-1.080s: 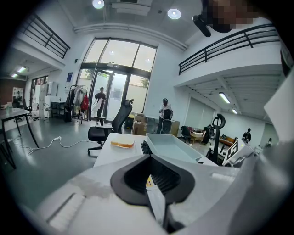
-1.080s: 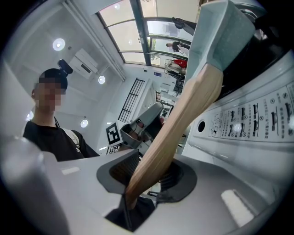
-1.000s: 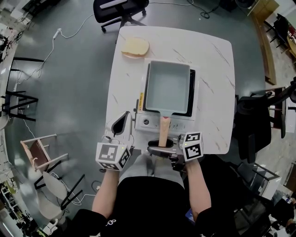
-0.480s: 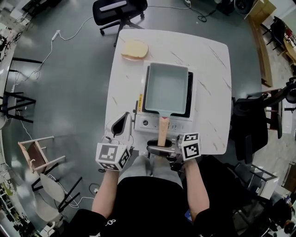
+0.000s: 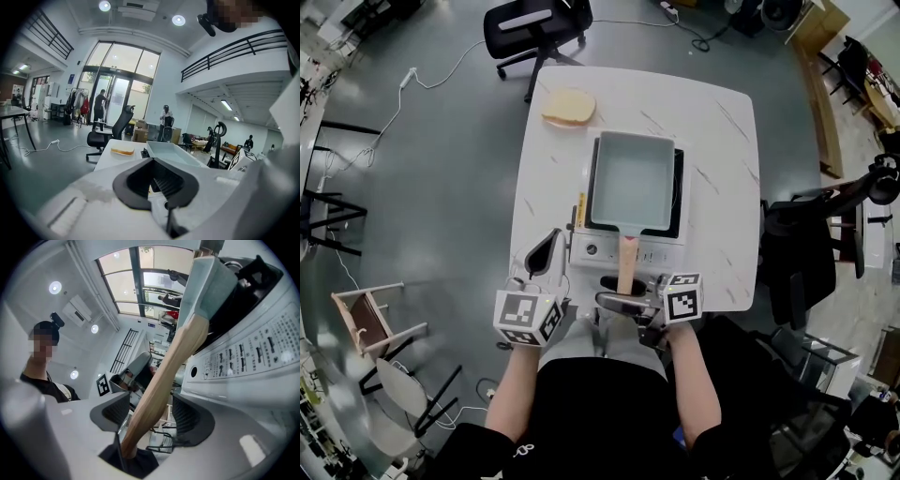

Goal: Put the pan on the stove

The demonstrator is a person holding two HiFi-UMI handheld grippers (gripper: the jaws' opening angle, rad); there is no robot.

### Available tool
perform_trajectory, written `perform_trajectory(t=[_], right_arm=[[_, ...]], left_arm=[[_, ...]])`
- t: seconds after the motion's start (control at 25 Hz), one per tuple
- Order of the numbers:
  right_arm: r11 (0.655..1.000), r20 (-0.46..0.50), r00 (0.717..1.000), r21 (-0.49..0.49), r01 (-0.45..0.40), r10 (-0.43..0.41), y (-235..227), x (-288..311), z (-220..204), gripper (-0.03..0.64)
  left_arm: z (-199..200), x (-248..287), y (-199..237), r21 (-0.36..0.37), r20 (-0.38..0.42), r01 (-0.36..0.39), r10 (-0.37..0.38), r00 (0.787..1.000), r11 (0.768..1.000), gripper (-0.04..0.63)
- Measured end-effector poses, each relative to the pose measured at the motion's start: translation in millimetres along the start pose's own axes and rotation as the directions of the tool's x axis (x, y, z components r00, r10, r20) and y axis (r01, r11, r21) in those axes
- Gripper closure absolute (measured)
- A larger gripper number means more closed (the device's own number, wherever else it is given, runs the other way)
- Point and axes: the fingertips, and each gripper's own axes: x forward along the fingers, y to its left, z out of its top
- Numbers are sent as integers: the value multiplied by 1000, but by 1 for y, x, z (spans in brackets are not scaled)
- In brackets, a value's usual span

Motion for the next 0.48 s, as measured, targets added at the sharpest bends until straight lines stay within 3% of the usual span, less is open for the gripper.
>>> perform_trajectory(t=[0.24, 0.48], right_arm=[[995, 113, 989, -3, 99, -98, -9, -11, 10, 273], [982, 268, 946, 14, 187, -183, -17, -43, 24, 262]], left_arm=[[1, -5, -3, -4, 8, 10, -10, 1000, 1000, 604], [3, -11, -5, -1, 20, 23, -23, 1000, 1000, 604]])
